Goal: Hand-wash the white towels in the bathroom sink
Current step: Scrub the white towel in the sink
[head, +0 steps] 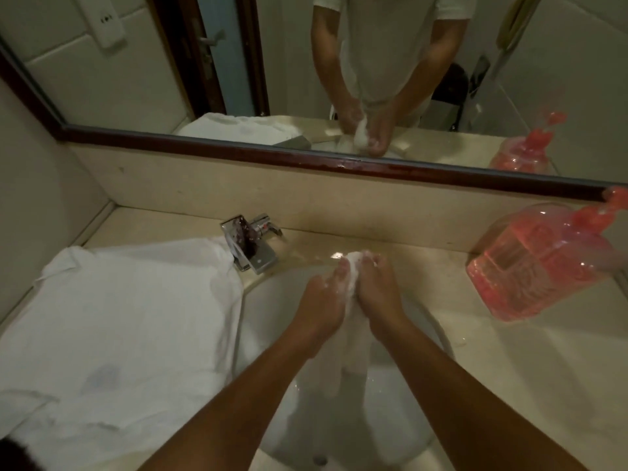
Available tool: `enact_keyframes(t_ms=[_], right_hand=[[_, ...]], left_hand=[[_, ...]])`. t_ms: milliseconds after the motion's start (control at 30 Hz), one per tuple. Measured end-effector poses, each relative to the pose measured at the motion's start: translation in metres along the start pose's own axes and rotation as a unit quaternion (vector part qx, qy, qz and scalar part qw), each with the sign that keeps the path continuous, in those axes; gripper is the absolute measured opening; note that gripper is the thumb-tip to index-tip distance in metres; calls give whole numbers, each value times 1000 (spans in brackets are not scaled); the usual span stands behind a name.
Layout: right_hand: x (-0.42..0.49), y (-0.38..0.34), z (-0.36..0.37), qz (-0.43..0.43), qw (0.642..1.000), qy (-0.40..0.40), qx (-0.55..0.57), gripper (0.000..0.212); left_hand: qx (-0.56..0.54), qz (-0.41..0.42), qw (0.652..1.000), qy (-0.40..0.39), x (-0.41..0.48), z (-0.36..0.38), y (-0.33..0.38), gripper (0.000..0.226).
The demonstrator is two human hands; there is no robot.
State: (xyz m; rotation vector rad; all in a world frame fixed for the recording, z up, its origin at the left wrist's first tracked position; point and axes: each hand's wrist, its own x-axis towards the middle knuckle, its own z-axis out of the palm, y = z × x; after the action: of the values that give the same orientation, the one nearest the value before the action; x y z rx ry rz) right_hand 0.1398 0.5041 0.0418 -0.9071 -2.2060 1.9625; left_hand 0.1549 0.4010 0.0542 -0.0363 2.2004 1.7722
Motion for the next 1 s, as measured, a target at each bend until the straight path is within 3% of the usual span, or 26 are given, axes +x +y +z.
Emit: enact_keyframes(t_ms=[133, 233, 300, 400, 467, 567, 667, 733, 800, 867, 933, 1000], right_hand=[[-5, 32, -3, -37, 987, 33, -153, 43], [-31, 58, -1, -28, 993, -69, -92, 53], [-29, 68, 1, -20, 997, -74, -21, 46], [-14, 57, -5, -11, 998, -50, 20, 33], [-5, 49, -12, 26, 995, -66, 75, 36], [2, 29, -22, 98, 972, -132, 168, 44], [7, 3, -30, 128, 946, -205, 214, 47], [10, -15, -36, 116, 930, -262, 228, 51], [15, -24, -41, 30, 946, -273, 174, 52], [17, -21, -45, -56, 967, -239, 65, 48], [16, -9, -52, -81, 972, -219, -38, 45], [16, 7, -60, -63, 960, -262, -75, 36]], left_hand=[[-81, -105, 990, 52, 24, -8, -26, 66], [-150, -138, 979, 9, 32, -2, -42, 68], [-148, -151, 977, -39, 30, -2, -38, 58], [-6, -60, 993, -104, 29, -10, -22, 40], [115, 39, 991, -60, 37, -20, -11, 35], [97, 92, 991, -16, 49, -28, -2, 25], [37, 81, 990, -110, 48, -21, -6, 52], [-4, 84, 993, -87, 50, -13, -13, 71], [6, 109, 994, -28, 50, -11, -10, 77], [-22, 102, 994, 15, 51, -13, 0, 62], [-28, 84, 996, 9, 53, -22, 10, 59], [-6, 77, 997, -9, 51, -29, 18, 62]])
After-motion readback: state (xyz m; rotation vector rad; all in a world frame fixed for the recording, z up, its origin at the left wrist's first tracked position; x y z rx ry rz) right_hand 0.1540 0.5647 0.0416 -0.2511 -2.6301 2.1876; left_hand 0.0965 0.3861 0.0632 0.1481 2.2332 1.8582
